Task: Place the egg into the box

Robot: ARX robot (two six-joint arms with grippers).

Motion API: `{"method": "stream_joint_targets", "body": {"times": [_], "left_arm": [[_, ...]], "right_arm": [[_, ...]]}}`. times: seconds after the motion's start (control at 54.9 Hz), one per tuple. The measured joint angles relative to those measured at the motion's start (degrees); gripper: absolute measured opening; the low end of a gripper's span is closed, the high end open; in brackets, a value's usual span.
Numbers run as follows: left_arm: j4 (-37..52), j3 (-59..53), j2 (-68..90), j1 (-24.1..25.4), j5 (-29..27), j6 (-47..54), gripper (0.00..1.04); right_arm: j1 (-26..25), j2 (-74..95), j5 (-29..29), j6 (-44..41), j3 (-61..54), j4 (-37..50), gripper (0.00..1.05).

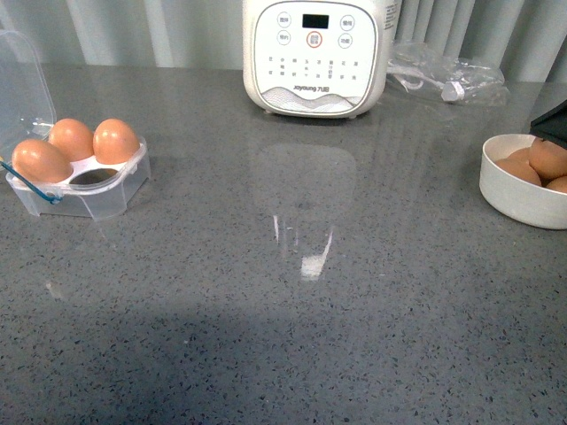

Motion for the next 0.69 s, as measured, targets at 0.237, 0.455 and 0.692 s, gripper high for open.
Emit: {"method": "stream_joint_targets", "body": {"times": [0.237, 0.455, 0.692], "left_arm": [[0.0, 0.0, 0.0, 0.0, 0.0, 0.0, 0.98], [0.0, 0.0, 0.0, 0.0, 0.0, 0.0, 0.98], [0.0, 0.0, 0.0, 0.0, 0.0, 0.0, 0.98]], "right_arm": [[0.3, 1.6, -1.1, 1.0, 0.0, 1.4, 0.97], [0.3, 1.8, -1.0, 1.0, -0.5, 1.8, 0.89], [0.5, 1.8, -0.8, 0.9, -0.6, 1.8, 0.57]]}}
